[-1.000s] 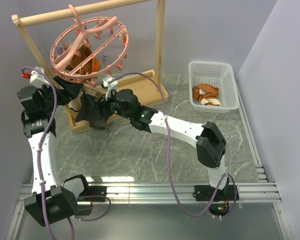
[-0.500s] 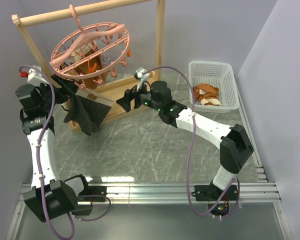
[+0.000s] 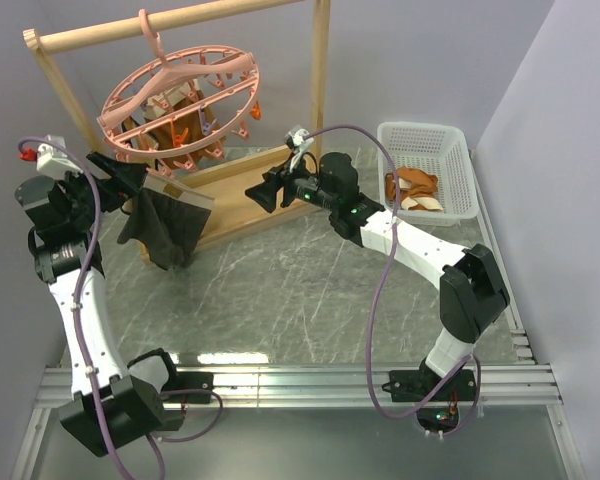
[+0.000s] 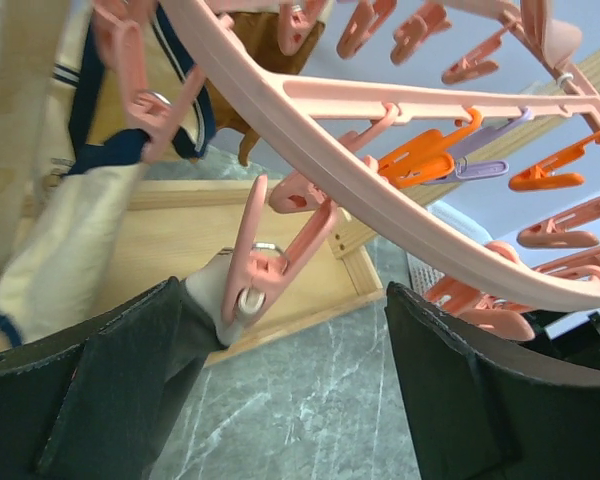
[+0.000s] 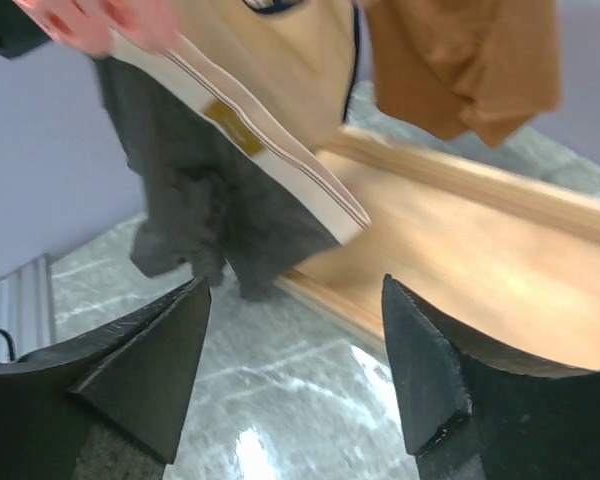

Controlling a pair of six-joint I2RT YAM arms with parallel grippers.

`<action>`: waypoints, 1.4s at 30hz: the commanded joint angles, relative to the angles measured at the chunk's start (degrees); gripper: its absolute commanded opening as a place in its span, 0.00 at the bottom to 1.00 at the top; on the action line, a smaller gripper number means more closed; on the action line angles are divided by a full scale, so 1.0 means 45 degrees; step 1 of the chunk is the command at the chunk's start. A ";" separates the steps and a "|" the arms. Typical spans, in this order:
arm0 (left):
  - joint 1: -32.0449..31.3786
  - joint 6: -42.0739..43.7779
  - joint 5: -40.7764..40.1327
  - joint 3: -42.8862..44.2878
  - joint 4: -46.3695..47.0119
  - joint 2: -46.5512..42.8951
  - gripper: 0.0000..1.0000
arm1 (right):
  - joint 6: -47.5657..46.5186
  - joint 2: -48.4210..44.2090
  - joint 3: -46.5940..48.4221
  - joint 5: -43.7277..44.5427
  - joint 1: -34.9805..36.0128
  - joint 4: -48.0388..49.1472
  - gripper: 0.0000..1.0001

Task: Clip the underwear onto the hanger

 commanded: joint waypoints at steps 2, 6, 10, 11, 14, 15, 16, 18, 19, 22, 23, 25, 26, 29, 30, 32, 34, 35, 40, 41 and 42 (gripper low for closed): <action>0.0369 0.0259 -0.0980 0.0603 -0.0521 -0.1172 0.88 | 0.0415 -0.0069 0.0327 -0.1132 -0.0005 0.1782 0.73; 0.0759 0.0006 -0.1280 0.0797 -0.1184 -0.1662 0.88 | 0.0241 0.0067 0.0560 -0.1348 0.0268 0.2368 0.66; 0.1092 -0.0345 0.0084 0.1033 -0.1091 -0.1759 0.87 | -0.0539 0.0341 0.0932 -0.1251 0.0892 0.2933 0.64; 0.1170 -0.0559 0.0631 0.0956 -0.0876 -0.1779 0.85 | -0.0657 0.0418 0.1106 -0.1212 0.1010 0.3052 0.64; 0.1171 -0.1183 0.2645 0.0780 -0.0035 -0.1858 0.83 | -0.1068 0.0809 0.1652 -0.1036 0.1362 0.3423 0.64; 0.1171 -0.1302 0.3422 0.0740 0.0218 -0.1838 0.82 | -0.1088 0.1061 0.2061 -0.0900 0.1440 0.3482 0.64; 0.1171 -0.1381 0.3739 0.0721 0.0220 -0.1819 0.82 | -0.1088 0.1199 0.2065 -0.0899 0.1440 0.3463 0.65; 0.1171 -0.1518 0.4403 0.0624 0.0492 -0.1741 0.81 | -0.1146 0.1666 0.2785 -0.0743 0.1499 0.3288 0.67; 0.1171 -0.1596 0.4986 0.0584 0.0629 -0.1741 0.81 | -0.1204 0.1805 0.3000 -0.0723 0.1518 0.3248 0.68; 0.1151 -0.1811 0.5673 0.0272 0.1370 -0.1838 0.80 | -0.1438 0.2274 0.3645 -0.0665 0.1616 0.3190 0.69; 0.1151 -0.1773 0.5927 0.0117 0.1527 -0.1877 0.79 | -0.1517 0.2391 0.3860 -0.0645 0.1655 0.3209 0.69; 0.1151 -0.1617 0.6104 0.0037 0.1470 -0.1955 0.79 | -0.1673 0.2625 0.4095 -0.0567 0.1714 0.3248 0.70; 0.1151 -0.1539 0.6279 -0.0021 0.1451 -0.1975 0.78 | -0.1674 0.2704 0.4367 -0.0528 0.1714 0.3209 0.70; 0.1151 -0.1149 0.6359 0.0017 0.1081 -0.1975 0.77 | -0.1771 0.2977 0.4837 -0.0489 0.1695 0.3150 0.68; 0.1132 -0.1051 0.6359 0.0056 0.1060 -0.1956 0.76 | -0.1771 0.3055 0.4916 -0.0527 0.1714 0.3131 0.67; 0.1151 -0.0778 0.6398 0.0076 0.0924 -0.1936 0.75 | -0.1811 0.3095 0.5130 -0.0703 0.1714 0.3150 0.64; 0.1132 -0.0757 0.6398 0.0057 0.1117 -0.1897 0.74 | -0.1849 0.3153 0.5190 -0.0859 0.1733 0.3170 0.61; 0.1054 -0.0815 0.6379 0.0056 0.1196 -0.1877 0.73 | -0.1908 0.3154 0.5229 -0.0879 0.1772 0.3189 0.56; 0.0411 -0.0329 0.5407 0.0212 0.1217 -0.1858 0.68 | -0.2356 0.2978 0.5073 -0.0860 0.1948 0.3131 0.38; -0.0036 -0.0095 0.5170 0.0251 0.1158 -0.1877 0.66 | -0.2377 0.2900 0.4976 -0.0763 0.2084 0.3112 0.32; -0.0311 0.0023 0.4916 0.0252 0.1158 -0.1916 0.65 | -0.2377 0.2861 0.4937 -0.0723 0.2143 0.3111 0.30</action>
